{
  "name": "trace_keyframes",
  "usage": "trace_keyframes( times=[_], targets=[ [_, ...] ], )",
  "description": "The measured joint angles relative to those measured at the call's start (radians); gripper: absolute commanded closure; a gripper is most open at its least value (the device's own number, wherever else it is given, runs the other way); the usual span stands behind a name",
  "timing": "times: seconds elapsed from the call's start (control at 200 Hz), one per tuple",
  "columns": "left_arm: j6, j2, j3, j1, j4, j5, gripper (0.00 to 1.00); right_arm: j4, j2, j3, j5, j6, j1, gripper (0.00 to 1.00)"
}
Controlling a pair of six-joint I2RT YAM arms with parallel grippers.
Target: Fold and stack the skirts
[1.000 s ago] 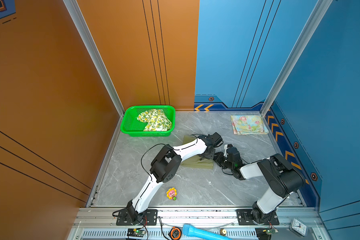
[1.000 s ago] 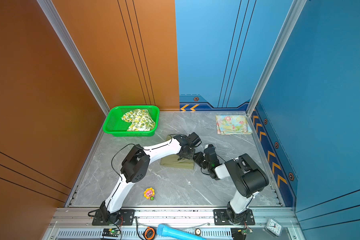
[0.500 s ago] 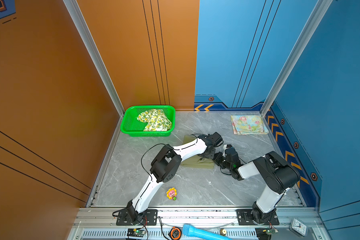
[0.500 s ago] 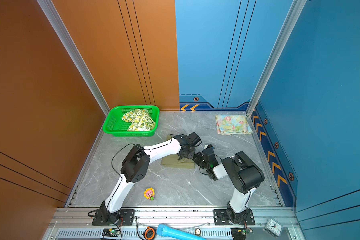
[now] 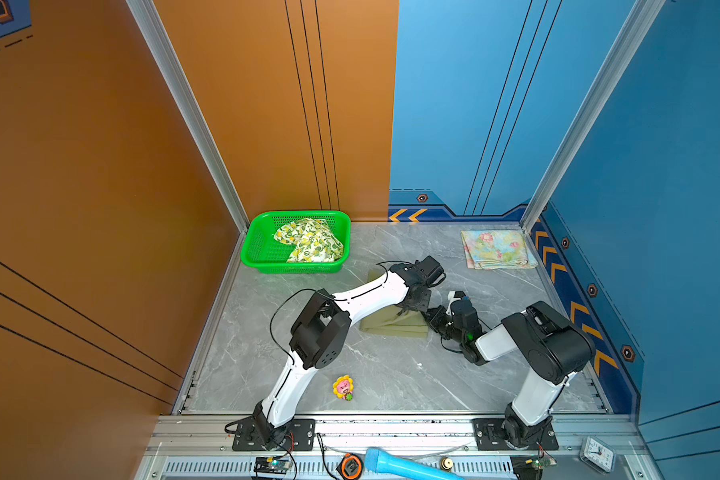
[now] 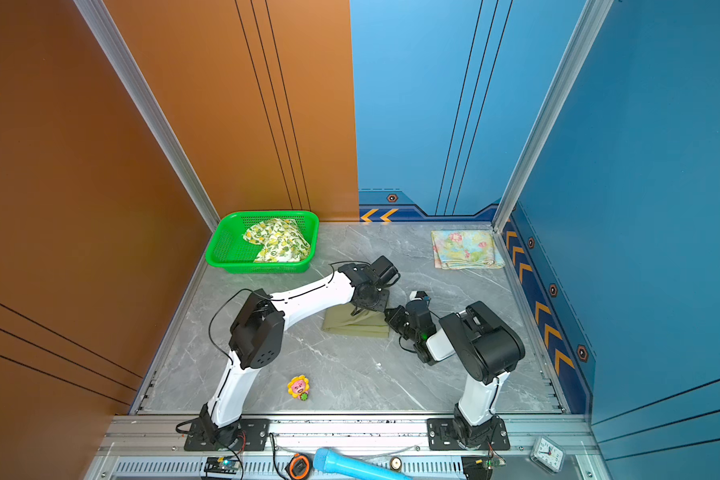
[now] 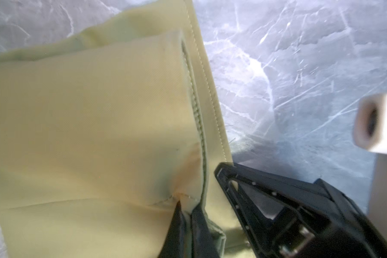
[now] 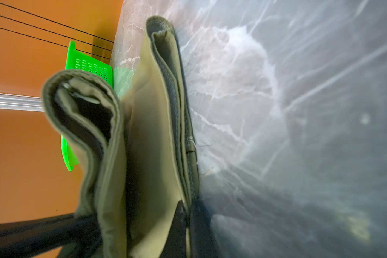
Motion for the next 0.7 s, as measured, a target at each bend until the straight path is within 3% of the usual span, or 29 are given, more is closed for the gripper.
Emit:
trace_keyframes(
  times=[0.701],
  targets=[
    [-0.045, 0.057, 0.079, -0.026, -0.003, 0.061, 1.0, 0.015, 0.004, -0.006, 0.003, 0.005, 0.001, 0.98]
  ],
)
